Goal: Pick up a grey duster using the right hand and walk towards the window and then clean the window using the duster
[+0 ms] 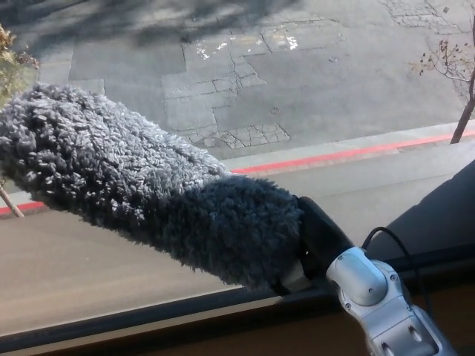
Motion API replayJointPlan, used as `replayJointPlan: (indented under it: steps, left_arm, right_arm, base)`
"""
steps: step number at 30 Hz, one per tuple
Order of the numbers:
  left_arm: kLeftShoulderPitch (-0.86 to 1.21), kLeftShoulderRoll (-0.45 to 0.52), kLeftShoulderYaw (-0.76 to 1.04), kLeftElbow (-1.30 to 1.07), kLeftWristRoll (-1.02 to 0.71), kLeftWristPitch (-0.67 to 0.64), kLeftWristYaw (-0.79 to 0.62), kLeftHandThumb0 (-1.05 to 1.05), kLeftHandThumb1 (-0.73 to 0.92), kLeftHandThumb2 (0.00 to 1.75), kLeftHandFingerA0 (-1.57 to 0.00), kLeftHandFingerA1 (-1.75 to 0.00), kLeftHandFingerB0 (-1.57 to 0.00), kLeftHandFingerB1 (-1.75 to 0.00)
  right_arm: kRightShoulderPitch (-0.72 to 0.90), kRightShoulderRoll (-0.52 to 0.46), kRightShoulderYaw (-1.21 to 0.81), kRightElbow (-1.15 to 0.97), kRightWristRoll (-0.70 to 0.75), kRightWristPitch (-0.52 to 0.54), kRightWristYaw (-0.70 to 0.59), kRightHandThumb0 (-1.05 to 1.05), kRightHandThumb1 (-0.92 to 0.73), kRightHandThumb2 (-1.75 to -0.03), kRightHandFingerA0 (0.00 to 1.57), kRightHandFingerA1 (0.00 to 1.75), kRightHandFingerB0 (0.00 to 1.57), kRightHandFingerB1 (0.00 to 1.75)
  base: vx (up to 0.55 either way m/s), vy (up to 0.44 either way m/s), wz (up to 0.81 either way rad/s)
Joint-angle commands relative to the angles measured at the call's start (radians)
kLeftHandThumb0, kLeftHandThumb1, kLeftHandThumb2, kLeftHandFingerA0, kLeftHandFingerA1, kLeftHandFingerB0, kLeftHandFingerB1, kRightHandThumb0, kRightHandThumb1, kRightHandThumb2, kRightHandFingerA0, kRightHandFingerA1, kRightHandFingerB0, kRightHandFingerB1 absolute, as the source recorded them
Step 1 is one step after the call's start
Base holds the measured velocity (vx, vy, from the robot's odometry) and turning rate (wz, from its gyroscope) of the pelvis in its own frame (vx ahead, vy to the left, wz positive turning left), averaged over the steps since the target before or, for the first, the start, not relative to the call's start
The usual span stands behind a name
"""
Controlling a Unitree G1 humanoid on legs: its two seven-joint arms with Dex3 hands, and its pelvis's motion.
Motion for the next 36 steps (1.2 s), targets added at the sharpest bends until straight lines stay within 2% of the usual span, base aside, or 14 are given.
replayJointPlan:
  steps: [1, 2, 6, 7, 8, 9, 14, 15, 18, 19, 28, 32, 33, 36]
  left_arm:
    - [0.007, 0.012, 0.002, 0.004, 0.003, -0.043, 0.003, -0.07, 0.59, 0.94, -1.05, -1.21, -0.91, -1.05]
    - [0.007, 0.015, 0.000, 0.010, 0.007, -0.041, 0.007, -0.07, 0.59, 0.94, -1.05, -1.21, -0.91, -1.05]
    - [0.007, 0.015, 0.000, 0.011, 0.007, -0.041, 0.007, -0.07, 0.59, 0.94, -1.05, -1.21, -0.91, -1.05]
    - [0.014, 0.006, 0.005, 0.011, -0.003, -0.037, 0.000, -0.06, 0.59, 0.98, -1.03, -1.25, -0.90, -1.05]
    - [0.015, 0.005, 0.006, 0.011, -0.004, -0.037, -0.001, -0.06, 0.59, 0.98, -1.03, -1.25, -0.90, -1.05]
    - [0.017, 0.002, 0.002, 0.008, 0.000, -0.036, 0.004, -0.04, 0.59, 1.00, -1.01, -1.28, -0.88, -1.06]
    - [0.020, 0.000, -0.007, 0.009, 0.011, -0.038, 0.020, -0.03, 0.60, 0.97, -1.01, -1.25, -0.88, -1.03]
    - [0.028, 0.006, -0.003, 0.027, 0.007, -0.047, 0.008, -0.04, 0.58, 1.00, -1.06, -1.22, -0.94, -1.03]
    - [0.029, 0.007, -0.003, 0.031, 0.006, -0.049, 0.007, -0.04, 0.58, 1.00, -1.06, -1.22, -0.94, -1.03]
    - [0.033, 0.011, 0.000, 0.037, 0.002, -0.039, 0.001, -0.08, 0.61, 0.93, -1.03, -1.16, -0.91, -0.97]
    - [0.062, 0.005, -0.006, 0.022, 0.007, -0.056, 0.005, -0.06, 0.59, 0.96, -1.04, -1.20, -0.92, -1.01]
    - [0.061, 0.005, -0.009, 0.025, 0.011, -0.054, 0.012, -0.06, 0.59, 0.96, -1.04, -1.20, -0.92, -1.01]
    - [0.064, -0.002, -0.010, 0.022, 0.011, -0.048, 0.016, -0.05, 0.60, 0.98, -1.00, -1.23, -0.90, -1.05]
    - [0.066, -0.005, -0.011, 0.019, 0.010, -0.046, 0.018, -0.05, 0.60, 0.98, -1.00, -1.23, -0.90, -1.05]
  right_arm:
    - [-0.043, 0.068, -0.110, 0.019, 0.132, 0.182, 0.017, -0.41, -0.40, -1.57, 1.32, 1.72, 0.99, 1.50]
    - [-0.053, 0.090, -0.143, 0.021, 0.156, 0.239, 0.010, -0.41, -0.40, -1.57, 1.32, 1.72, 0.99, 1.50]
    - [-0.053, 0.102, -0.157, 0.017, 0.141, 0.251, 0.020, -0.41, -0.40, -1.57, 1.32, 1.72, 0.99, 1.50]
    - [-0.095, 0.134, -0.255, 0.070, 0.211, 0.267, -0.022, -0.16, -0.75, -1.42, 1.33, 1.40, 1.31, 1.39]
    - [-0.101, 0.141, -0.271, 0.077, 0.214, 0.271, -0.023, -0.16, -0.75, -1.42, 1.33, 1.40, 1.31, 1.39]
    - [-0.115, 0.140, -0.288, 0.094, 0.218, 0.262, -0.022, -0.30, -0.40, -1.63, 1.20, 1.75, 0.97, 1.75]
    - [-0.172, 0.149, -0.355, 0.149, 0.224, 0.264, -0.030, -0.31, -0.44, -1.56, 1.19, 1.75, 0.96, 1.75]
    - [-0.261, 0.131, -0.424, 0.208, 0.260, 0.297, -0.047, -0.31, -0.50, -1.42, 1.16, 1.75, 0.90, 1.75]
    - [-0.282, 0.132, -0.444, 0.230, 0.258, 0.300, -0.045, -0.31, -0.50, -1.42, 1.16, 1.75, 0.90, 1.75]
    - [-0.316, 0.102, -0.445, 0.281, 0.243, 0.288, -0.038, -0.34, -0.51, -1.32, 1.14, 1.75, 0.84, 1.75]
    - [-0.362, 0.037, -0.466, 0.351, 0.274, 0.262, -0.012, -0.33, -0.33, -1.53, 1.11, 1.75, 0.83, 1.75]
    - [-0.374, 0.030, -0.466, 0.351, 0.273, 0.280, -0.026, -0.33, -0.33, -1.53, 1.11, 1.75, 0.83, 1.75]
    - [-0.362, 0.022, -0.492, 0.298, 0.285, 0.303, -0.048, -0.25, -0.47, -1.31, 1.07, 1.75, 0.78, 1.71]
    - [-0.355, 0.019, -0.503, 0.268, 0.290, 0.319, -0.057, -0.25, -0.47, -1.31, 1.07, 1.75, 0.78, 1.71]
  base:
    - [0.00, 0.000, 0.00]
    - [0.00, 0.000, 0.00]
    - [0.00, 0.000, 0.00]
    - [0.00, 0.000, 0.00]
    - [0.00, 0.000, 0.00]
    - [0.00, 0.000, 0.00]
    - [0.00, 0.000, 0.00]
    - [0.00, 0.000, 0.00]
    - [0.00, 0.000, 0.00]
    - [0.00, 0.000, 0.00]
    - [0.00, 0.001, -0.01]
    - [0.00, 0.000, 0.00]
    - [0.00, 0.000, 0.00]
    - [0.00, 0.000, 0.00]
